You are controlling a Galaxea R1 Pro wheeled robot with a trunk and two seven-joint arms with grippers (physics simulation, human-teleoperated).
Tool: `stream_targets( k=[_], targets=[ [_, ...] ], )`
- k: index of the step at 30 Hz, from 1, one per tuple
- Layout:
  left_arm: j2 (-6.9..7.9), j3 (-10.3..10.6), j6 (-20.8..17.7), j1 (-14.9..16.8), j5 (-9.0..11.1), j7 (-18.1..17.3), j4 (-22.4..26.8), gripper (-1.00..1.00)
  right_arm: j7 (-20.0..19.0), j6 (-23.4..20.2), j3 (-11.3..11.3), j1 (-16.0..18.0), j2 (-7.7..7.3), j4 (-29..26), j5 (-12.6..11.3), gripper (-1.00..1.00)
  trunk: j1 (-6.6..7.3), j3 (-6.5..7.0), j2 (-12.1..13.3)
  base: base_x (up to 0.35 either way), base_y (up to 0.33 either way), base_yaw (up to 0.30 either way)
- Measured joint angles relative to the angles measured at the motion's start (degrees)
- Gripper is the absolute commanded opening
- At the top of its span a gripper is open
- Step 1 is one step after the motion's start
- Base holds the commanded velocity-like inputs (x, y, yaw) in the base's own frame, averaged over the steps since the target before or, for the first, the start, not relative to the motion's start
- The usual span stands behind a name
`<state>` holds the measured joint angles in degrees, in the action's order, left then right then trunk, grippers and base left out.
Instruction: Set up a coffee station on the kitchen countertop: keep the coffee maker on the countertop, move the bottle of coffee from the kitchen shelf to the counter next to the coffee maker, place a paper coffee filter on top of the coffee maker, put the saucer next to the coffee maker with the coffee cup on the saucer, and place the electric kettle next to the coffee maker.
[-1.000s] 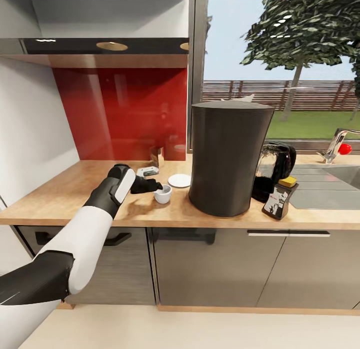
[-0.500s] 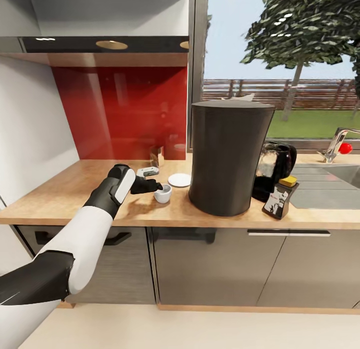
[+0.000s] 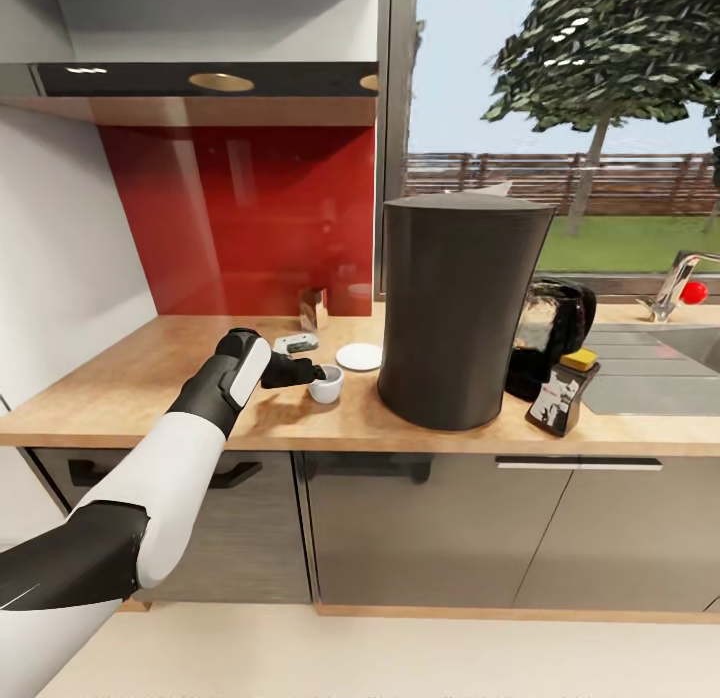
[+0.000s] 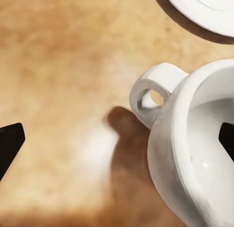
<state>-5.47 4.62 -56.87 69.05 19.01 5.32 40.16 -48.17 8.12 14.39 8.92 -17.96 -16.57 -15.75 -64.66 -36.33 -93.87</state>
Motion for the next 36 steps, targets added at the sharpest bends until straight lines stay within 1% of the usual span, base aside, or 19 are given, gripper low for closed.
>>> stream_targets(
  k=[24,25,29,31,35,36],
  targets=[
    [0.00,0.0,-0.1,0.0,0.0,0.0,-0.1,1.00,0.0,0.0,0.0,0.0,0.00,0.0,0.0,1.00,0.00,-0.39,0.0,0.000,0.000,0.000],
    [0.00,0.0,0.0,0.0,0.0,0.0,-0.1,-1.00,0.0,0.0,0.0,0.0,0.00,0.0,0.0,1.00,0.00,-0.39,0.0,0.000,0.000,0.000],
    [0.00,0.0,0.0,0.0,0.0,0.0,-0.1,-1.00,0.0,0.0,0.0,0.0,0.00,0.0,0.0,1.00,0.00,-0.39,0.0,0.000,0.000,0.000],
    [-0.01,0.0,0.0,0.0,1.3,0.0,0.0,-1.00,0.0,0.0,0.0,0.0,0.00,0.0,0.0,1.00,0.00,-0.38,0.0,0.000,0.000,0.000],
    [-0.03,-0.1,0.1,0.0,2.4,-0.1,0.0,-1.00,0.0,0.0,0.0,0.0,0.00,0.0,0.0,1.00,0.00,-0.38,0.0,0.000,0.000,0.000],
    [-0.02,0.0,0.0,0.0,1.9,0.0,0.0,-1.00,0.0,0.0,0.0,0.0,0.00,0.0,0.0,1.00,0.00,-0.38,0.0,0.000,0.000,0.000]
  ],
)
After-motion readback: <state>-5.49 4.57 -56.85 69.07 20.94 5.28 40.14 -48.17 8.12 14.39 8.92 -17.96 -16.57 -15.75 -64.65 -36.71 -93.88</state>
